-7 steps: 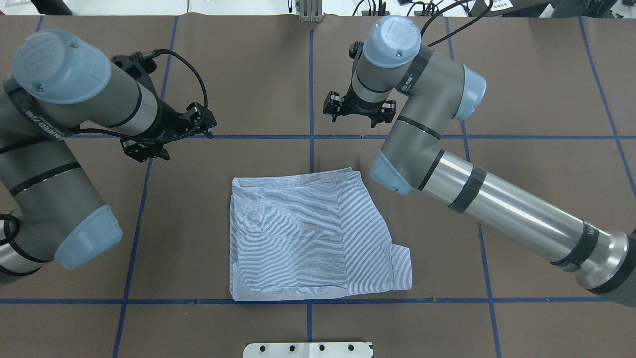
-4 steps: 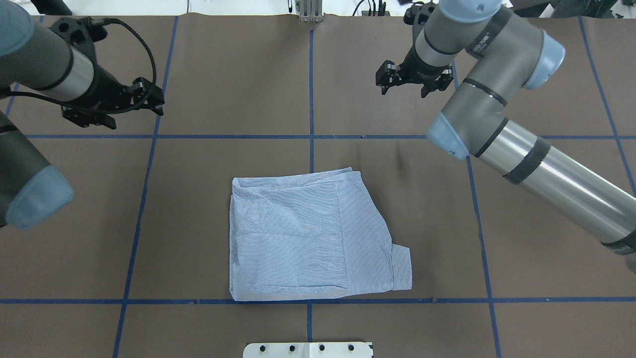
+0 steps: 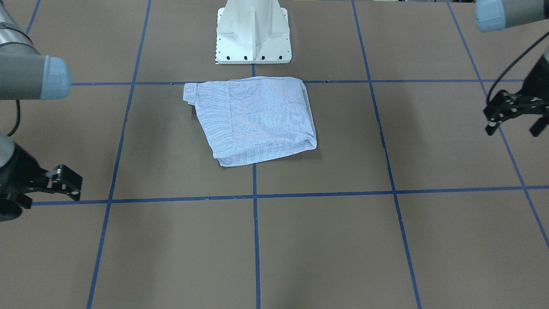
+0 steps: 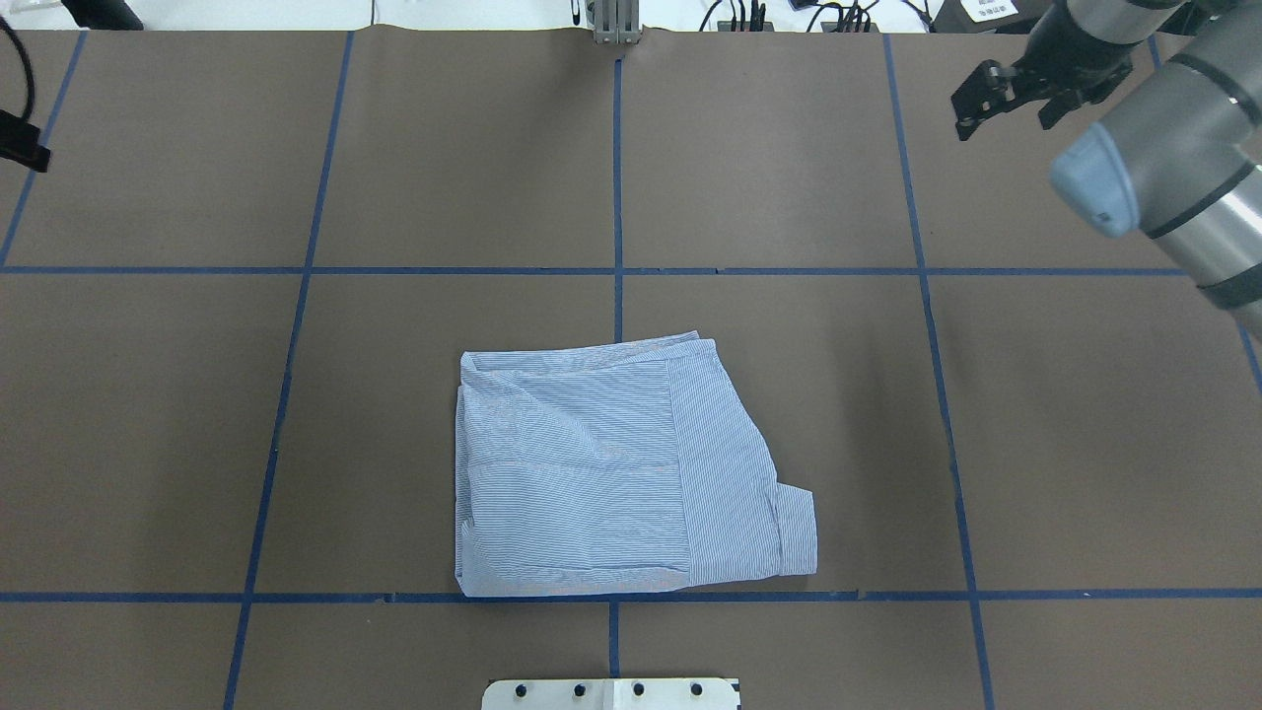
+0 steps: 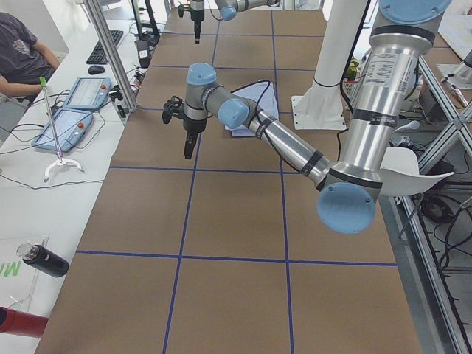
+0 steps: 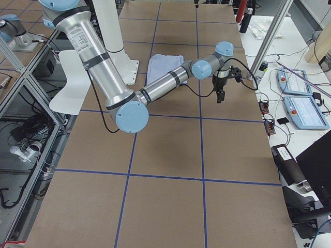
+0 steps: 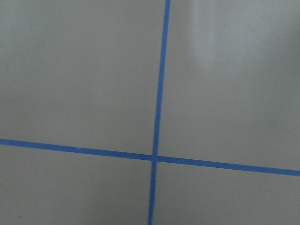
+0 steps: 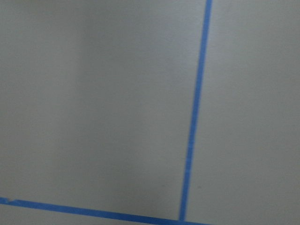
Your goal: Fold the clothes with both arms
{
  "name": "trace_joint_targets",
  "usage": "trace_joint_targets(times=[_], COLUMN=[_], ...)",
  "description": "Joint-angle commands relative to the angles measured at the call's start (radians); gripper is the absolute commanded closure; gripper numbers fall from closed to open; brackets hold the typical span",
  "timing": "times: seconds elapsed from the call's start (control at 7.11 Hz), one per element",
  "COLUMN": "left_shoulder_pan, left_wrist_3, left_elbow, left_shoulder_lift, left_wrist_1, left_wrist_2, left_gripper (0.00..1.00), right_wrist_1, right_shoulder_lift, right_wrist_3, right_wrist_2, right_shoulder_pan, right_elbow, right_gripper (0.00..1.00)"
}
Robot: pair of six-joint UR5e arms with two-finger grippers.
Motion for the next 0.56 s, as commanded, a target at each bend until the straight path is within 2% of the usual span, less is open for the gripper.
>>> trace_joint_targets(times=[0.0, 0.14, 0.42], left_shoulder_pan=[-0.192, -0.257, -0.323], left_wrist_3=[0.384, 0.486, 0.553], left_elbow=[0.1, 0.16, 0.18], left_shoulder_lift=[0.037, 0.038, 0.102], left_wrist_1=[0.008, 0.006, 0.009], left_wrist_2=[-0.065, -0.066, -0.097], left_gripper=[0.0, 0.01, 0.0], right_wrist_1=[-0.029, -0.029, -0.034], right_shoulder_lift=[-0.142, -0.221, -0.322], right_wrist_3=[-0.314, -0.431, -0.497], right_wrist_2=[0.094, 0.101, 0.098], right_shoulder_pan=[0.163, 0.221, 0.309], right_elbow=[0.01, 0.012, 0.03], right_gripper=[0.0, 0.0, 0.0])
